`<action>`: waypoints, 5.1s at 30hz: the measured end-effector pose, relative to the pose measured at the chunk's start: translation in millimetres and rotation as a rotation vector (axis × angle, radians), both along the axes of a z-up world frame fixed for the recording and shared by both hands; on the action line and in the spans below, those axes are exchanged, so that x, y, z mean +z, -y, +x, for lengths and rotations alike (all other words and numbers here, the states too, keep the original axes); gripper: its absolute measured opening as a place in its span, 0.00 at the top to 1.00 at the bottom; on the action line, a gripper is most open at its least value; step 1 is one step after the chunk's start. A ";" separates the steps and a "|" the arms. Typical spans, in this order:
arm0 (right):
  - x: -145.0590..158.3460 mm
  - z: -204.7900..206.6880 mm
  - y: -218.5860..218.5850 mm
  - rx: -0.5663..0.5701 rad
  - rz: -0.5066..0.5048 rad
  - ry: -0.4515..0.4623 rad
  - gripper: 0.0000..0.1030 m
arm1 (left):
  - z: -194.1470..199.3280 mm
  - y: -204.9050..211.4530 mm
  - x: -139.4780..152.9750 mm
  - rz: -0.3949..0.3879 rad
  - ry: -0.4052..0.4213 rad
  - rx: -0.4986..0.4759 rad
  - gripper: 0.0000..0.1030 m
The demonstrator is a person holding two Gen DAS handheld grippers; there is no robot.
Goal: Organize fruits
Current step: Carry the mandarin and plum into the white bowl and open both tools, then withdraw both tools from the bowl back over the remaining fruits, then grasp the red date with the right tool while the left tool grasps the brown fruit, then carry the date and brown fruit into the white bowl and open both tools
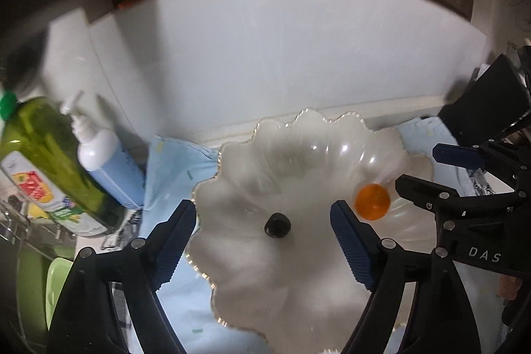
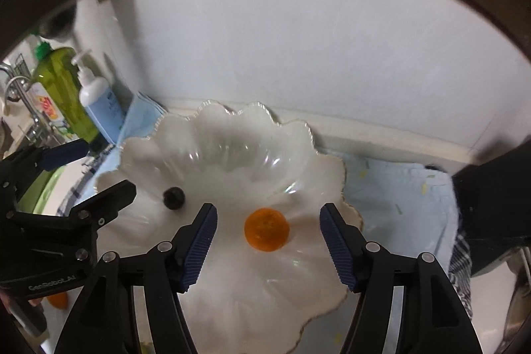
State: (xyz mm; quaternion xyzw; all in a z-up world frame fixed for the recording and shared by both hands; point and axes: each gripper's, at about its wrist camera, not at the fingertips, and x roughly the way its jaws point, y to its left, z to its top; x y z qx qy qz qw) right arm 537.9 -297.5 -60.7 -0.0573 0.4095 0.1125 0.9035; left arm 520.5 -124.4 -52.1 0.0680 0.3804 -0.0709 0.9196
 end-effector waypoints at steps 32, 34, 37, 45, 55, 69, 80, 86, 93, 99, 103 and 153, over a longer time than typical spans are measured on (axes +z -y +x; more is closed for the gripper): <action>66.7 -207.3 -23.9 0.020 0.044 0.295 0.37 | -216.9 -41.8 77.8 0.030 0.321 0.029 0.04; 65.0 -216.1 -26.3 0.024 0.041 0.302 0.37 | -225.0 -43.3 75.9 0.031 0.319 0.033 0.04; 61.4 -225.6 -27.8 0.024 0.040 0.310 0.37 | -235.1 -44.8 70.3 0.039 0.304 0.035 0.04; 42.4 -244.7 -31.0 0.008 0.042 0.300 0.37 | -260.3 -50.1 53.6 0.046 0.298 0.072 0.04; 10.1 -259.9 -30.1 -0.002 0.032 0.254 0.37 | -275.0 -53.5 26.8 0.039 0.244 0.102 0.05; -26.3 -268.3 -32.4 0.022 -0.018 0.211 0.37 | -274.1 -50.3 -29.1 0.035 0.099 0.085 0.13; -63.5 -256.0 -29.6 0.002 -0.027 0.114 0.39 | -261.6 -44.7 -65.2 0.074 0.030 0.077 0.23; -79.3 -247.8 -27.7 -0.006 -0.021 0.060 0.45 | -252.9 -42.6 -78.0 0.076 0.000 0.063 0.29; -91.5 -239.3 -22.7 -0.027 -0.005 0.015 0.50 | -243.4 -39.1 -91.1 0.075 -0.046 0.041 0.41; -99.3 -236.0 -22.5 -0.024 -0.001 -0.015 0.56 | -237.3 -37.2 -100.1 0.063 -0.080 0.033 0.50; -102.7 -233.8 -23.8 -0.017 -0.007 -0.027 0.61 | -233.9 -37.0 -103.9 0.054 -0.096 0.034 0.57; 3.1 -228.6 -17.9 0.041 0.068 0.285 0.72 | -228.7 -20.7 -0.3 -0.042 0.190 0.015 0.73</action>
